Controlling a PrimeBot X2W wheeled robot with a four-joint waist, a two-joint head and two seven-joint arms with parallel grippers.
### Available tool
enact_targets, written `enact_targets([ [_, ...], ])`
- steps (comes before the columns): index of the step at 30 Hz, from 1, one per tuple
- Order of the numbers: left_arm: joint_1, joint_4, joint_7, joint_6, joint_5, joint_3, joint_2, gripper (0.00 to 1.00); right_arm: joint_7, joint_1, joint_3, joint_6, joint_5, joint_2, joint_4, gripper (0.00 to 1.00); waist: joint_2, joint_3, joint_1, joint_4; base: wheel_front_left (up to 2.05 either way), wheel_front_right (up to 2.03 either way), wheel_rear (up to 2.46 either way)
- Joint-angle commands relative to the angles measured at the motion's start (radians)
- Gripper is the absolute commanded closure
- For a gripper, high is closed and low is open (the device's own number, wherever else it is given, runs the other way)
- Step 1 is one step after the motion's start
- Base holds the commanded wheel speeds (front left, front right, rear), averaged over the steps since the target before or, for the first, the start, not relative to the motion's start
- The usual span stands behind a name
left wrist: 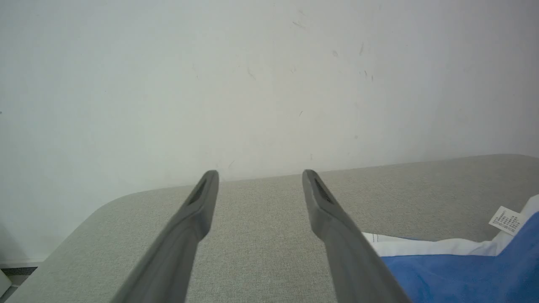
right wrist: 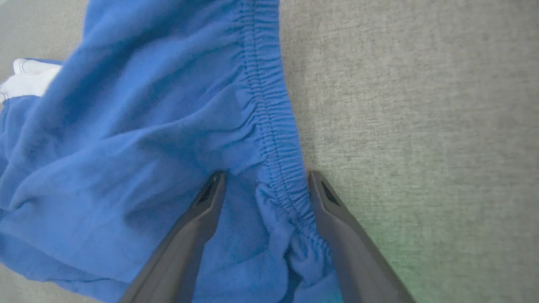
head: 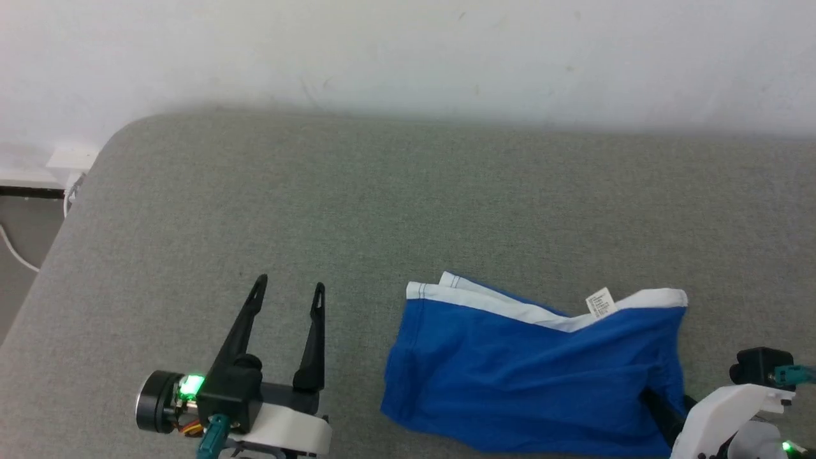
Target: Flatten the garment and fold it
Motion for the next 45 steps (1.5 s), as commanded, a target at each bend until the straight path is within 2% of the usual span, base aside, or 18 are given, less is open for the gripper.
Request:
enact_targets([
  [1, 0.005, 0.002, -0.005, -0.009, 0.007, 0.011, -0.007, 0.0, -0.004, -0.011, 0.009, -0.001, -0.007, 0.007, 0.017, 0.0, 0.0, 0.012, 0.0, 0.012, 0.0, 0.0, 0.0],
  [7, 0.004, 0.008, -0.005, -0.051, 0.022, 0.053, -0.043, 0.0, -0.037, -0.021, 0.041, -0.001, -0.007, 0.026, 0.105, 0.0, 0.0, 0.031, 0.0, 0.022, 0.0, 0.0, 0.0],
  [8, 0.004, 0.01, -0.005, -0.057, 0.023, 0.06, -0.048, 0.0, -0.041, -0.024, 0.047, -0.001, -0.002, 0.027, 0.115, 0.54, 0.0, 0.034, 0.0, 0.022, 0.0, 0.0, 0.0],
  [9, 0.005, 0.012, -0.005, -0.064, 0.024, 0.067, -0.053, 0.0, -0.046, -0.027, 0.055, -0.001, 0.003, 0.029, 0.124, 1.0, 0.0, 0.037, 0.0, 0.022, 0.0, 0.0, 0.0],
  [16, 0.009, 0.029, -0.005, -0.098, 0.036, 0.108, -0.078, 0.0, -0.104, -0.046, 0.048, -0.001, 0.012, 0.011, 0.132, 1.0, 0.0, 0.036, 0.0, 0.011, 0.0, 0.0, 0.0],
  [27, 0.019, 0.06, -0.005, -0.144, 0.046, 0.138, -0.106, 0.0, -0.147, -0.08, -0.149, -0.001, -0.023, -0.086, 0.106, 1.0, 0.0, 0.009, 0.0, -0.009, 0.0, 0.0, 0.0],
  [31, 0.024, 0.068, -0.005, -0.154, 0.049, 0.145, -0.113, 0.0, -0.143, -0.083, -0.194, -0.001, -0.036, -0.098, 0.097, 1.0, 0.0, 0.001, 0.0, -0.012, 0.0, 0.0, 0.0],
  [39, 0.037, 0.082, -0.005, -0.168, 0.053, 0.159, -0.121, 0.0, -0.104, -0.062, -0.157, -0.001, 0.018, -0.07, 0.001, 1.0, 0.0, -0.023, 0.0, -0.018, 0.0, 0.0, 0.0],
  [45, 0.049, 0.093, -0.005, -0.176, 0.055, 0.162, -0.126, 0.0, -0.051, -0.034, -0.082, -0.001, 0.073, -0.04, -0.149, 1.0, 0.0, -0.049, 0.0, -0.015, 0.0, 0.0, 0.0],
])
